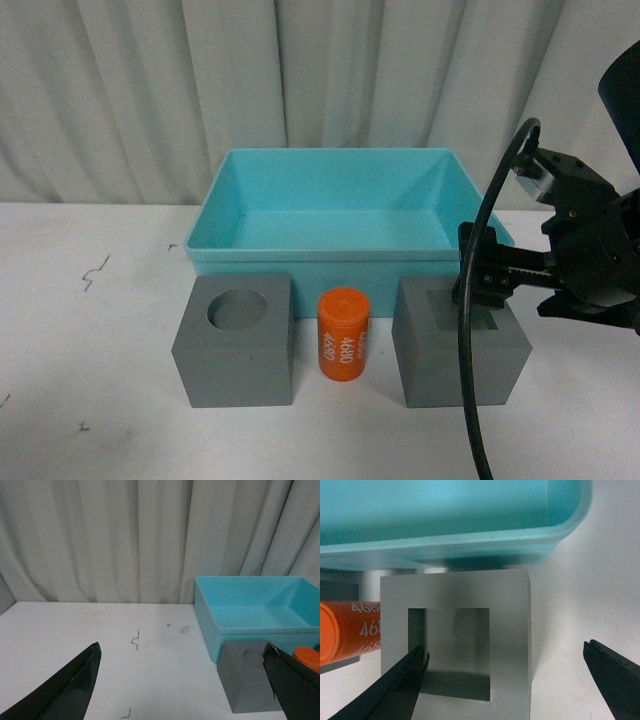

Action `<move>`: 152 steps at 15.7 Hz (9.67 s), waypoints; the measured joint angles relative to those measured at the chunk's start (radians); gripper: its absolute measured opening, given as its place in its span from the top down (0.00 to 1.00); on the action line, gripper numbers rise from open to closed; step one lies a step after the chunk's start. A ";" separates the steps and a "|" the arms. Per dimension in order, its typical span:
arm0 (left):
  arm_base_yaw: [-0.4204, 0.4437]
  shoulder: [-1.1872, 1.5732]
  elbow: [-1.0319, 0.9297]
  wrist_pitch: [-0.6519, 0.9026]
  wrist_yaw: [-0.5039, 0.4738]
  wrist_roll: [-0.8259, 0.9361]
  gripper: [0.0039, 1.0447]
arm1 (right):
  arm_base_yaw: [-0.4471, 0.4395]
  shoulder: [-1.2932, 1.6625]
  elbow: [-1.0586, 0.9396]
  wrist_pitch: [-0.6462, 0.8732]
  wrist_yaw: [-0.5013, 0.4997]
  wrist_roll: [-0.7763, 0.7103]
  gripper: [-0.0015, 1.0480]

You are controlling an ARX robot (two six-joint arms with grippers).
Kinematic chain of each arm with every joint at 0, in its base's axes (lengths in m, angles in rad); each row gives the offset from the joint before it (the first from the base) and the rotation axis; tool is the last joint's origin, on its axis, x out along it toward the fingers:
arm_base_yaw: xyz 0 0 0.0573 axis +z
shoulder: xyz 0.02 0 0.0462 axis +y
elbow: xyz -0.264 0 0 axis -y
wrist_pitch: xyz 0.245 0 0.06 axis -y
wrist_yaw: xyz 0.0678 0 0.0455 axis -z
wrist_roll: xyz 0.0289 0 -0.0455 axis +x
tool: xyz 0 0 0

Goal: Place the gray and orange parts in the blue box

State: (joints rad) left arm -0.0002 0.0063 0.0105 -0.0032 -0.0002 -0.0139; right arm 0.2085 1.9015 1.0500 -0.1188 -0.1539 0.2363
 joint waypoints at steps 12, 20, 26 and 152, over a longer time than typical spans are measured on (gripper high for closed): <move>0.000 0.000 0.000 0.000 0.000 0.000 0.06 | -0.007 0.049 0.002 0.040 -0.008 0.000 0.06; 0.000 0.000 0.000 0.000 0.000 0.000 0.06 | -0.014 0.060 -0.001 0.060 -0.007 -0.001 0.06; 0.000 0.000 0.000 0.000 0.000 0.000 0.06 | -0.014 0.063 -0.009 0.076 -0.007 0.000 0.52; -0.305 1.849 0.920 0.010 -0.096 -0.088 0.06 | -0.214 -1.897 -1.040 0.116 0.154 -0.230 0.06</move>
State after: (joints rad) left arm -0.3050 1.8553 0.9306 0.0063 -0.0959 -0.1020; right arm -0.0051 0.0040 0.0101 -0.0032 0.0006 0.0059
